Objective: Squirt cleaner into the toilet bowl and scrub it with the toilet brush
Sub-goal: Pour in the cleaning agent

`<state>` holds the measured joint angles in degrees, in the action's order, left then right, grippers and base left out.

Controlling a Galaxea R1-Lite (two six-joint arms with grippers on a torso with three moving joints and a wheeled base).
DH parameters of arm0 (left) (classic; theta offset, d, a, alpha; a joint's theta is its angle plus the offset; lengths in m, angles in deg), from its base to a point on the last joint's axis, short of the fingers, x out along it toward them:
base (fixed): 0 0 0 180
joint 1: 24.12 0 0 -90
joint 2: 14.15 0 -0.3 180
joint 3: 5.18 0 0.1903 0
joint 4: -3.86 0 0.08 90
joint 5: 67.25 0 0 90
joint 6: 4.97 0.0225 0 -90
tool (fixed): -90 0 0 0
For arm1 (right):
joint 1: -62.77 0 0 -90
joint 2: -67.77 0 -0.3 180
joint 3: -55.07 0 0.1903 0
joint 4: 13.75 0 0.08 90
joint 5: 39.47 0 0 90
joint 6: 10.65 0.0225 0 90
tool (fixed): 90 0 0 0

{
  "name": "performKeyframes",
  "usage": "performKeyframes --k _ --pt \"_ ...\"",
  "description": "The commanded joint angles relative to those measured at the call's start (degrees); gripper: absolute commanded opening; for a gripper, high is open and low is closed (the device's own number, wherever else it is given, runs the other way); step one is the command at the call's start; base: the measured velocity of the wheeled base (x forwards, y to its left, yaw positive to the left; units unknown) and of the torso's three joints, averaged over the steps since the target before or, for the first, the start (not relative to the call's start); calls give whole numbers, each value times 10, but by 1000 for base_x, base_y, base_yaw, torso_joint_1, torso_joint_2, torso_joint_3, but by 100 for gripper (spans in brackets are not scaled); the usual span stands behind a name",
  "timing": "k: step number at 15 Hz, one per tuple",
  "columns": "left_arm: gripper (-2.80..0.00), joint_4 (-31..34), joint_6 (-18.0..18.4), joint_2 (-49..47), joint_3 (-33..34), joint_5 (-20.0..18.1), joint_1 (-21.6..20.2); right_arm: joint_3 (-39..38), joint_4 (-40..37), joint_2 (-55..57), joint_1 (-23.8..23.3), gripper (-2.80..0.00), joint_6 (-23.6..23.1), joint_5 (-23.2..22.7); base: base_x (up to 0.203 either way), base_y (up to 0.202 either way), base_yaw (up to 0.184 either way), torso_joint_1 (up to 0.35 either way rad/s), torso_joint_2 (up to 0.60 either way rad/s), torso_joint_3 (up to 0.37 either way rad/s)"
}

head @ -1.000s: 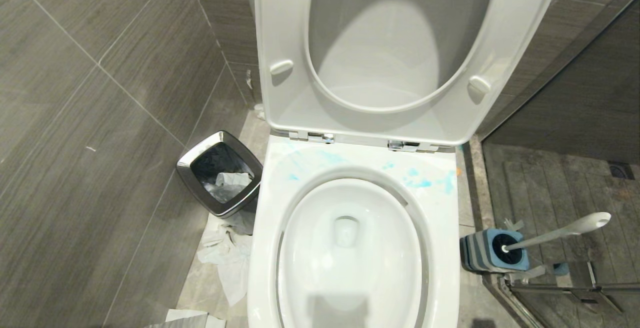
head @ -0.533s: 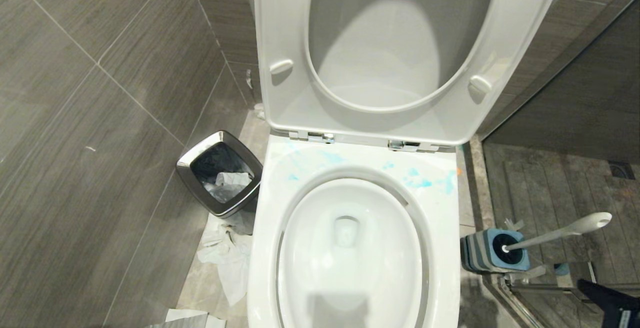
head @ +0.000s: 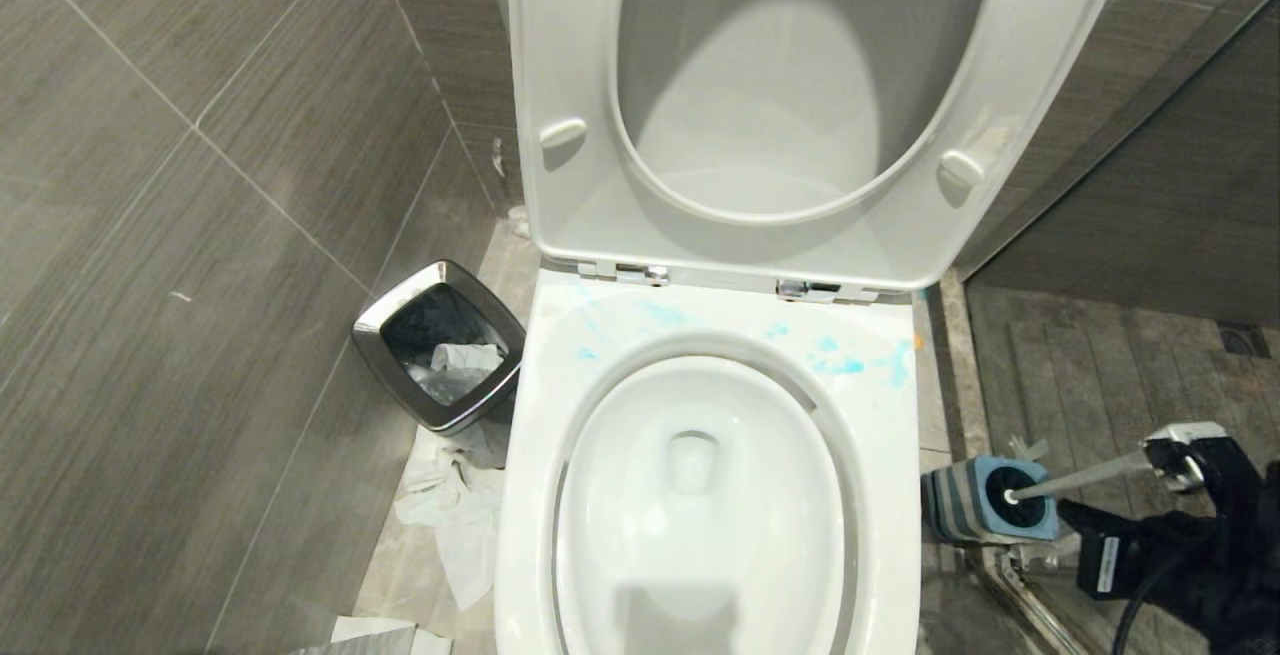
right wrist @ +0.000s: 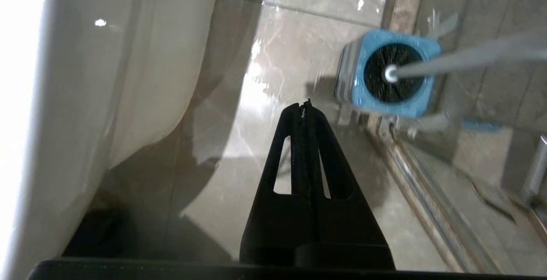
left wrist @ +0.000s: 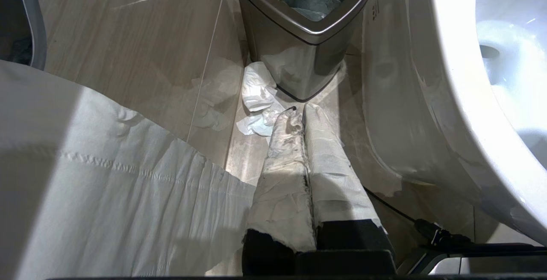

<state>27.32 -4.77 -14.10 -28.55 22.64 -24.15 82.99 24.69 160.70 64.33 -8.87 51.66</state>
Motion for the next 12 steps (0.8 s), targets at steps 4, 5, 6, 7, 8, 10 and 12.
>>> performKeyframes --k 4,5,6,7,8,10,12 --pt "-280 0 0 0 1 0 0 -6 217 245 2 -280 -1 20 0 0 0 0 0 0" --pt "-280 0 0 0 1 0 -1 -6 237 278 1 -280 -4 23 0 0 0 0 0 0" --pt "-280 0 0 0 1 0 0 -5 248 302 1 -280 -6 25 0 0 0 0 0 0" --pt "-280 0 0 0 1 0 -1 -5 255 321 1 -280 -7 27 0 0 0 0 0 0" --pt "-280 0 0 0 1 0 -1 0 257 337 1 -280 -7 28 0 0 0 0 0 0" --pt "-280 0 0 0 1 0 0 35 258 356 1 -280 -8 29 0 0 0 0 0 0" --pt "-280 0 0 0 1 0 0 55 259 379 1 0 -30 39 0 0 0 0 0 0"
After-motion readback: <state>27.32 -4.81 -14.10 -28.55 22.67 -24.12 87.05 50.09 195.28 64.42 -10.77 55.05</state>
